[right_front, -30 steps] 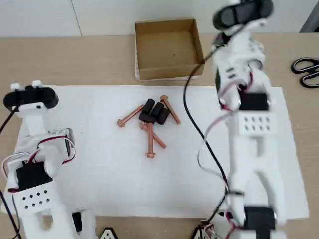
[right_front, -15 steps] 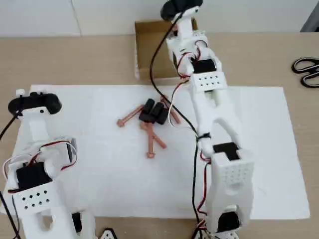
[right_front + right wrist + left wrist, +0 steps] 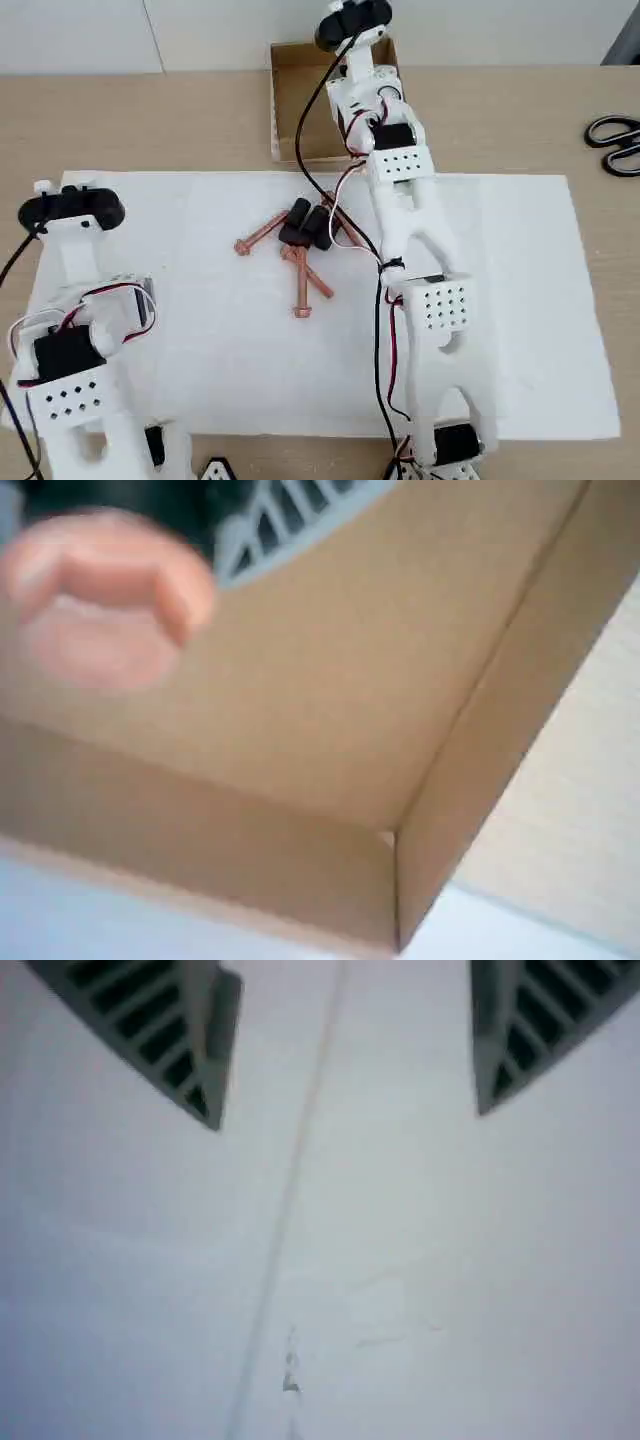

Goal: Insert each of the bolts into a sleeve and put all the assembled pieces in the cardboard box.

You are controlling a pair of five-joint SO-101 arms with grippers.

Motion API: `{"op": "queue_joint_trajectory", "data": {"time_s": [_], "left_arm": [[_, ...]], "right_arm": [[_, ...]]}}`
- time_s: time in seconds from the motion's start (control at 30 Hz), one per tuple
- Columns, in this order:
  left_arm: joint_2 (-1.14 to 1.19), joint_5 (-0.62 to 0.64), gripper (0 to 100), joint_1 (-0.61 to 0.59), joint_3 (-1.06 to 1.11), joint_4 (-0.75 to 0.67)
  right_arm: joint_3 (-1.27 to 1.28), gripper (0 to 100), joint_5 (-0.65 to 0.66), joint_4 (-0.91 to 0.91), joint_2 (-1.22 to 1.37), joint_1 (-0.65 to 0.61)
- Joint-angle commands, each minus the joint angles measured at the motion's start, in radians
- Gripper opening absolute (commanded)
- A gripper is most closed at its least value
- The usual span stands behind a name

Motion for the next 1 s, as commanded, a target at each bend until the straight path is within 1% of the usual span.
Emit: {"op": "queue_joint_trajectory", "data": {"time_s": [0.0,0.1,0.13,0.3,0.37,0.47,0.57,0.7,0.87,0.97], "left_arm": [[-0.017,-0.005,16,-0.002,-0.008,0.002],[-0.017,-0.005,16,-0.002,-0.008,0.002],[-0.017,-0.005,16,-0.002,-0.008,0.002],[-0.017,-0.005,16,-0.002,-0.004,0.002],[-0.017,-0.005,16,-0.002,-0.004,0.002],[-0.017,-0.005,16,-0.002,-0.008,0.002],[-0.017,-0.005,16,-0.002,-0.008,0.002],[-0.017,-0.005,16,-0.002,-0.008,0.002],[-0.017,-0.005,16,-0.002,-0.008,0.002],[-0.017,-0.005,16,0.003,-0.008,0.002]], "right_arm": [[-0.120,0.9,-0.008,-0.001,0.016,0.002],[-0.144,1.3,-0.006,0.001,0.053,0.002],[-0.152,2.9,-0.006,0.002,0.062,0.002],[-0.153,18.9,-0.006,0.016,0.071,0.002],[-0.153,23.2,0.005,0.038,0.070,0.002],[-0.153,24.2,0.037,0.042,0.070,0.004],[-0.158,24.2,0.041,0.039,0.068,0.012],[-0.262,24.2,0.041,0.084,0.068,0.019],[-0.473,24.2,0.037,0.262,0.068,0.022],[-0.641,24.2,0.035,0.437,0.068,0.018]]}}
